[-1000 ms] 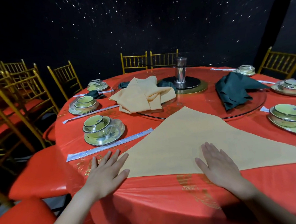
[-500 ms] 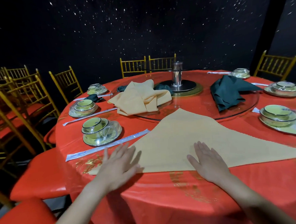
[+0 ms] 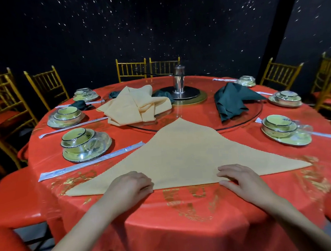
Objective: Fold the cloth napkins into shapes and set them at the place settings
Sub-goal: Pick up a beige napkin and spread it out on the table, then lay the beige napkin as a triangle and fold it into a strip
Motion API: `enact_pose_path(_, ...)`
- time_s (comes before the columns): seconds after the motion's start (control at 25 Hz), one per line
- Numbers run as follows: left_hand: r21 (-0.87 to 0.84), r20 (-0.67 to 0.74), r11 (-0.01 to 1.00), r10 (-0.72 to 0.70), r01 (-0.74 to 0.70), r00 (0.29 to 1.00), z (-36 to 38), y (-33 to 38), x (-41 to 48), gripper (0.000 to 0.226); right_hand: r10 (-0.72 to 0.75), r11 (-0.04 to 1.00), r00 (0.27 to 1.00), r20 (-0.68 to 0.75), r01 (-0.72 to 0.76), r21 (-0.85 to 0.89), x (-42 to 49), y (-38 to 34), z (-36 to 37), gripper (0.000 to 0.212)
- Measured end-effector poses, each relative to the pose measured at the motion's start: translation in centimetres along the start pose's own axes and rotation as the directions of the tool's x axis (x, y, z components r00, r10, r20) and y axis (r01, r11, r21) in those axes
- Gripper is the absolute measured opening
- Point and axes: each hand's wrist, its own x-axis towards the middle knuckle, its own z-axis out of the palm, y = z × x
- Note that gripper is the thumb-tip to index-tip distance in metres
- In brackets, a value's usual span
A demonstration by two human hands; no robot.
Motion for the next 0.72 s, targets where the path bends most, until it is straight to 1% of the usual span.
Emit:
enact_pose_path(0.04, 0.023, -0.002, 1.0, 0.016, -0.016, 1.0, 0.0, 0.0, 0.0, 0.031, -0.043, 0.998, 0.999, -0.028, 0.042, -0.053, 0.0, 0.0, -0.2, 0.049)
enact_pose_path(0.12, 0.06, -0.002, 0.998, 0.021, -0.021, 1.0, -0.5, -0.1, -0.3, 0.029, -0.125, 0.985, 0.991, -0.035, 0.12, -0.123, 0.0, -0.4, -0.3, 0.036)
enact_pose_path(0.2, 0.077, 0.012, 0.997, -0.011, 0.01, 1.0, -1.2, -0.4, -0.9, 0.026, -0.161, 0.979, 0.987, -0.003, 0.16, -0.124, -0.2, -1.0, -0.2, 0.027)
enact_pose_path(0.28, 0.034, 0.013, 0.998, -0.057, 0.056, 0.998, -1.5, -1.0, -1.5, 0.027, -0.16, 0.98, 0.987, 0.009, 0.16, -0.121, -0.4, -1.4, 0.1, 0.022)
enact_pose_path(0.32, 0.0, 0.02, 0.995, -0.097, 0.097, 0.995, -1.6, -1.3, -1.4, 0.031, -0.125, 0.986, 0.992, -0.001, 0.124, -0.113, -0.5, -1.5, 0.1, 0.019)
enact_pose_path(0.4, -0.024, 0.05, 0.986, -0.161, 0.162, 0.986, -1.4, -1.3, -0.7, 0.041, 0.014, 0.996, 0.999, -0.034, -0.017, -0.09, -0.4, -1.1, 0.1, 0.016)
enact_pose_path(0.44, -0.027, 0.065, 0.982, -0.185, 0.187, 0.981, -1.3, -1.2, -0.3, 0.041, 0.079, 0.991, 0.995, -0.054, -0.084, -0.106, -0.2, -0.9, 0.0, 0.018)
enact_pose_path(0.52, -0.06, 0.097, 0.96, -0.268, 0.274, 0.959, -1.4, -0.8, 0.5, 0.028, 0.174, 0.964, 0.983, -0.058, -0.183, -0.196, 0.3, -0.7, -0.4, 0.026)
enact_pose_path(0.56, -0.068, 0.11, 0.946, -0.308, 0.316, 0.945, -1.5, -0.8, 0.7, 0.024, 0.227, 0.944, 0.973, -0.033, -0.228, -0.238, 0.6, -0.8, -0.6, 0.029)
enact_pose_path(0.6, -0.048, 0.113, 0.938, -0.337, 0.344, 0.935, -1.6, -0.9, 0.9, 0.026, 0.277, 0.926, 0.961, 0.0, -0.267, -0.268, 0.8, -0.7, -0.7, 0.031)
enact_pose_path(0.64, 0.01, 0.109, 0.935, -0.353, 0.354, 0.929, -1.7, -0.9, 1.1, 0.031, 0.307, 0.915, 0.951, 0.024, -0.288, -0.283, 0.8, -0.7, -0.7, 0.032)
enact_pose_path(0.68, 0.062, 0.073, 0.939, -0.343, 0.339, 0.936, -1.7, -0.6, 1.5, 0.037, 0.321, 0.911, 0.946, 0.043, -0.295, -0.289, 0.9, -0.8, -0.7, 0.033)
enact_pose_path(0.72, 0.05, 0.016, 0.95, -0.308, 0.307, 0.951, -1.5, 0.1, 2.1, 0.042, 0.33, 0.909, 0.942, 0.059, -0.3, -0.291, 1.1, -0.8, -0.6, 0.035)
